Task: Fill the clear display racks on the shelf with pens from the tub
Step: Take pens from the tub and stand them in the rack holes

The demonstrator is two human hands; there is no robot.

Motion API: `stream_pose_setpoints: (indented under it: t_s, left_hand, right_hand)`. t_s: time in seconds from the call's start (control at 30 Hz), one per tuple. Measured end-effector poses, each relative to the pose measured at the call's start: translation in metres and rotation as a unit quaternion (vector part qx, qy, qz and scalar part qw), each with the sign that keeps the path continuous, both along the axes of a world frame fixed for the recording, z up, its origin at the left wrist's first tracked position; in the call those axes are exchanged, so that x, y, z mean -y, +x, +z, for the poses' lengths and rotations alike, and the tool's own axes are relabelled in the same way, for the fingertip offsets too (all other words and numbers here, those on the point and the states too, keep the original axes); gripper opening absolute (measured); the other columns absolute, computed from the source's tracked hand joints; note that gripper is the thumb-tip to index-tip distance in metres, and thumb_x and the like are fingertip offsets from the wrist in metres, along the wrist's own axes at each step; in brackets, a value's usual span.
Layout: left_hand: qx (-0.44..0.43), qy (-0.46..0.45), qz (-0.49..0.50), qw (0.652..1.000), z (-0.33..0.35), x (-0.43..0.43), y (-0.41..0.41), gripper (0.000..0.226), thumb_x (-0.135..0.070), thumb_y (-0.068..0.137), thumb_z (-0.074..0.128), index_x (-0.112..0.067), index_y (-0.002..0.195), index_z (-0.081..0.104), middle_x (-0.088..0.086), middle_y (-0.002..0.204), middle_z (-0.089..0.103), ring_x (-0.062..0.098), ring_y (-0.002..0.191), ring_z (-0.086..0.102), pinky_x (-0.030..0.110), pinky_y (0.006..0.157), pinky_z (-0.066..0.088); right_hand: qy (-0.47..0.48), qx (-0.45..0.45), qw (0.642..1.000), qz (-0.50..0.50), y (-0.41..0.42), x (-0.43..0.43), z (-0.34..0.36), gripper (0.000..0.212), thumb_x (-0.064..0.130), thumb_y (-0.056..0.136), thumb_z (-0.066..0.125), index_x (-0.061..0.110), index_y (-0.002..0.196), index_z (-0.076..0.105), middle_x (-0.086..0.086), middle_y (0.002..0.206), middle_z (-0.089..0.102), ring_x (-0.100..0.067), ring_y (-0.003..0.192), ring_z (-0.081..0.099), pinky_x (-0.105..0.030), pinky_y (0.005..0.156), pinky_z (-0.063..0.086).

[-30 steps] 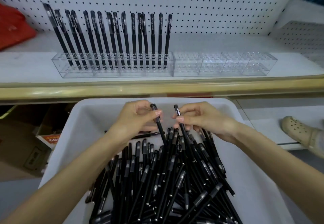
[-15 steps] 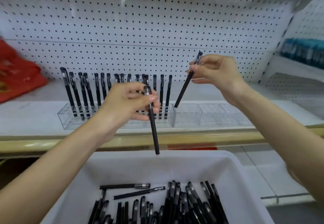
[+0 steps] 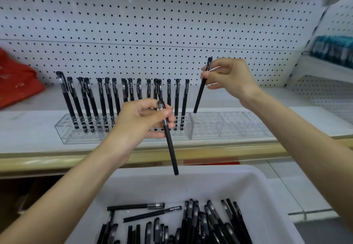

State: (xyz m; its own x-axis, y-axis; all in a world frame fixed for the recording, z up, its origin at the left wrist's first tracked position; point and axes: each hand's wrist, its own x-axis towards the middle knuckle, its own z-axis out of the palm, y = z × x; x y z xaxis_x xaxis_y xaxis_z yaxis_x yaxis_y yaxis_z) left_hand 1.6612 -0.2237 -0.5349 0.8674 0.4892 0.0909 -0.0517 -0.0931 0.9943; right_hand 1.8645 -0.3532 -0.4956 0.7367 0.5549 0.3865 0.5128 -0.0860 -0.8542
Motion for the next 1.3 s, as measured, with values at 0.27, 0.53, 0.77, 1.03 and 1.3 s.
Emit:
stream_pose_setpoints:
  t_s: [0.27,0.53,0.77,1.03,1.3]
  left_hand:
    - [-0.006,-0.013,0.0,1.0,-0.008,0.003,0.006,0.009,-0.012,0.089,0.062,-0.012,0.093,0.07,0.004,0.082,0.075,0.016,0.077,0.073,0.025,0.063,0.059]
    - [-0.002,-0.017,-0.007,1.0,-0.008,0.007,0.01,0.01,-0.013,0.087,0.063,-0.014,0.092,0.071,0.006,0.083,0.075,0.017,0.079,0.073,0.024,0.061,0.058]
    - [0.003,-0.021,0.034,0.999,-0.009,0.003,0.012,0.009,-0.017,0.082,0.069,-0.019,0.087,0.076,-0.001,0.097,0.073,0.01,0.086,0.07,0.024,0.062,0.057]
    - [0.01,-0.046,0.037,0.998,-0.001,0.007,0.014,0.028,-0.024,0.063,0.075,-0.013,0.088,0.073,0.012,0.102,0.071,0.019,0.091,0.071,0.024,0.065,0.057]
    - [0.029,-0.044,0.025,0.998,0.012,0.02,0.02,0.016,-0.021,0.065,0.077,-0.015,0.079,0.072,0.001,0.087,0.075,0.008,0.082,0.07,0.026,0.075,0.058]
  right_hand:
    - [-0.021,-0.002,1.0,0.01,0.005,0.004,-0.005,0.011,0.012,0.082,0.073,0.007,0.091,0.069,-0.007,0.082,0.074,-0.017,0.07,0.07,-0.031,0.071,0.06]
    - [-0.103,-0.029,0.994,0.022,0.004,-0.004,-0.032,0.019,0.019,0.078,0.077,0.007,0.092,0.069,-0.006,0.082,0.074,-0.013,0.074,0.07,-0.028,0.077,0.058]
    - [-0.106,-0.052,0.993,0.021,0.003,-0.002,-0.032,0.013,0.021,0.079,0.077,0.014,0.086,0.069,-0.005,0.088,0.075,-0.014,0.082,0.071,-0.029,0.083,0.057]
    - [-0.015,-0.061,0.998,-0.027,-0.01,0.02,-0.033,0.017,0.02,0.082,0.074,0.011,0.096,0.07,-0.009,0.092,0.072,-0.014,0.085,0.068,-0.021,0.071,0.056]
    - [-0.118,-0.193,0.95,0.214,-0.067,0.037,-0.04,0.032,0.032,0.075,0.065,0.01,0.097,0.072,-0.011,0.092,0.074,-0.02,0.085,0.071,-0.026,0.077,0.057]
